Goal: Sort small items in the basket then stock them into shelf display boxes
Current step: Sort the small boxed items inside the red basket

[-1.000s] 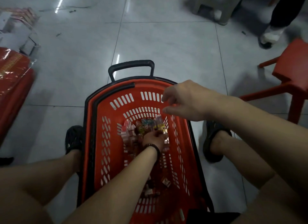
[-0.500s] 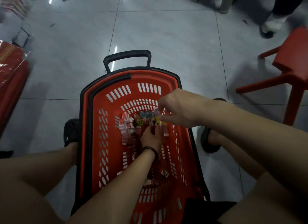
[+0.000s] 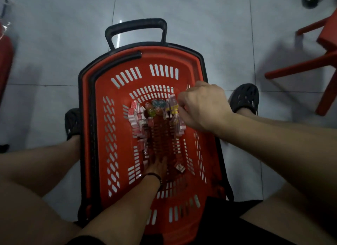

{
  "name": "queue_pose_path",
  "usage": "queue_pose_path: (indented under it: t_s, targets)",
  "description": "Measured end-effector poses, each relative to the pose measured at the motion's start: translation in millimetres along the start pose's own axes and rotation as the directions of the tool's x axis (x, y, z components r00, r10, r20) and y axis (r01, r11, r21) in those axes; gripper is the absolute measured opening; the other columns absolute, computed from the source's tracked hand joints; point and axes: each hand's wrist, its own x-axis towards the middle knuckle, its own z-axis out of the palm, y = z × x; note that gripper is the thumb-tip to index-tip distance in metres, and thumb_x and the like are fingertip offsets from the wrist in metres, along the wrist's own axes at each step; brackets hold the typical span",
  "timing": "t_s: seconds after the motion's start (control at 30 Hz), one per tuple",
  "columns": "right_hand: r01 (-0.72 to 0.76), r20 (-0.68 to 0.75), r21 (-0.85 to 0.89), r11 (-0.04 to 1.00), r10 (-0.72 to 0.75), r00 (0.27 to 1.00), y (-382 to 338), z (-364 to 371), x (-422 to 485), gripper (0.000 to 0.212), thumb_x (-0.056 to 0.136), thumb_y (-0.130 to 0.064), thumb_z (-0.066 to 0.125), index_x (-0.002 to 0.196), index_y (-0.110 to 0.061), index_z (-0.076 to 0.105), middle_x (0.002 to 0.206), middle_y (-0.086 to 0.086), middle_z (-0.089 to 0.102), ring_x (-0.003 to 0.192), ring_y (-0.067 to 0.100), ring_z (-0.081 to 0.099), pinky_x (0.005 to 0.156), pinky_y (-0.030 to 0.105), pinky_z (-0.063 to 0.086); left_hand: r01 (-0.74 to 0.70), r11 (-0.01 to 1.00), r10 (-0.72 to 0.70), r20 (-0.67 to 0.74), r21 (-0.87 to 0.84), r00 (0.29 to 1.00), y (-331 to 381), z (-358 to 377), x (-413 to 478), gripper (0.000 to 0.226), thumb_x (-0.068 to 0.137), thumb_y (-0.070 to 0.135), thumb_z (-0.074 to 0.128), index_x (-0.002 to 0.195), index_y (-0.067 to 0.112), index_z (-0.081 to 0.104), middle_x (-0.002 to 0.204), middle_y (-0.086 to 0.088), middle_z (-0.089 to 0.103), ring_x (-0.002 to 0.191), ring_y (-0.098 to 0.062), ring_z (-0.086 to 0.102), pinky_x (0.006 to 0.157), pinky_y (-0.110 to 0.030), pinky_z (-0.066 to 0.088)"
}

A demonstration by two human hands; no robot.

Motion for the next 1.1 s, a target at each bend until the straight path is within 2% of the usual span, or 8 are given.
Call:
queue_pose_path:
  t_s: [0.1, 0.3, 0.4, 0.57, 0.7, 0.83, 0.93, 1.1]
  targets:
    - [-0.024, 0.02, 0.011, 1.0, 0.024, 1.0, -1, 0, 5, 0.027, 0.1, -0.044, 0.051, 0.096, -0.026, 0.07, 0.087, -0.003, 0.07, 0.089, 0.026, 0.064, 0.065, 0.034, 0.042, 0.022, 0.999, -0.025, -0.071, -0.039, 0.997, 2, 3, 2, 0.098, 0.096, 0.063, 0.056, 0.166, 0.023, 0.001, 0.173, -0.015, 0.001, 0.159, -0.042, 0.004, 0.125, -0.055, 0.025]
    - [-0.009, 0.046, 0.015, 1.0, 0.009, 0.999, 2, -1, 7, 0.031, 0.103, -0.048, 0.046, 0.096, -0.026, 0.066, 0.086, -0.004, 0.068, 0.086, 0.024, 0.064, 0.066, 0.034, 0.045, -0.017, 0.995, 0.014, 0.029, 0.101, 0.999, 7, 4, -1, 0.069, 0.105, 0.043, 0.053, 0.163, 0.022, 0.023, 0.169, -0.014, 0.02, 0.154, -0.041, 0.024, 0.123, -0.055, 0.03]
    - [-0.003, 0.053, 0.014, 1.0, 0.003, 0.999, 1, -2, 7, 0.03, 0.103, -0.048, 0.046, 0.098, -0.026, 0.066, 0.085, -0.004, 0.065, 0.086, 0.024, 0.064, 0.065, 0.034, 0.042, -0.082, 0.981, 0.066, 0.093, 0.178, 0.993, 7, 15, 7, 0.066, 0.109, 0.032, 0.041, 0.167, 0.02, 0.014, 0.172, -0.009, 0.015, 0.156, -0.038, 0.019, 0.124, -0.064, 0.022]
    - [-0.01, 0.068, 0.001, 1.0, 0.01, 0.998, 1, -1, 10, 0.031, 0.104, -0.051, 0.047, 0.099, -0.027, 0.065, 0.084, -0.004, 0.063, 0.084, 0.023, 0.063, 0.066, 0.034, 0.042, -0.075, 0.995, 0.069, 0.093, 0.071, 0.993, 14, 13, 4, 0.052, 0.107, 0.027, 0.046, 0.156, 0.013, 0.039, 0.161, -0.015, 0.041, 0.146, -0.036, 0.042, 0.119, -0.048, 0.038]
    - [-0.011, 0.085, -0.015, 1.0, 0.012, 0.996, 2, -3, 10, 0.03, 0.104, -0.05, 0.047, 0.1, -0.026, 0.065, 0.087, -0.003, 0.065, 0.087, 0.025, 0.065, 0.067, 0.035, 0.042, -0.125, 0.988, 0.117, 0.09, 0.093, 0.989, 17, 17, 5, 0.06, 0.107, 0.037, 0.046, 0.16, 0.013, 0.032, 0.164, -0.017, 0.034, 0.149, -0.038, 0.036, 0.124, -0.048, 0.029]
    - [-0.01, 0.106, -0.016, 1.0, 0.012, 0.994, 1, -5, 11, 0.031, 0.104, -0.051, 0.046, 0.101, -0.025, 0.064, 0.086, -0.003, 0.064, 0.086, 0.024, 0.065, 0.068, 0.036, 0.046, -0.111, 0.994, 0.107, 0.147, 0.018, 0.983, 15, 24, 14, 0.062, 0.108, 0.038, 0.042, 0.166, 0.027, 0.022, 0.17, -0.012, 0.027, 0.154, -0.036, 0.029, 0.126, -0.05, 0.027]
    - [0.0, 0.111, -0.017, 1.0, 0.002, 0.994, 1, -6, 10, 0.032, 0.104, -0.051, 0.047, 0.1, -0.025, 0.064, 0.088, -0.002, 0.067, 0.085, 0.024, 0.065, 0.07, 0.037, 0.052, -0.066, 0.997, 0.071, 0.211, -0.03, 0.975, 15, 25, 16, 0.06, 0.108, 0.044, 0.041, 0.165, 0.035, 0.024, 0.167, -0.01, 0.035, 0.149, -0.035, 0.038, 0.123, -0.049, 0.034]
    - [-0.001, 0.119, -0.044, 0.999, 0.006, 0.993, 0, -6, 13, 0.031, 0.105, -0.052, 0.047, 0.097, -0.025, 0.061, 0.084, -0.001, 0.064, 0.08, 0.025, 0.063, 0.065, 0.036, 0.046, -0.084, 0.994, 0.097, 0.198, -0.075, 0.975, 12, 5, 6, 0.062, 0.108, 0.051, 0.045, 0.163, 0.022, 0.034, 0.165, -0.013, 0.038, 0.149, -0.036, 0.039, 0.122, -0.047, 0.028]
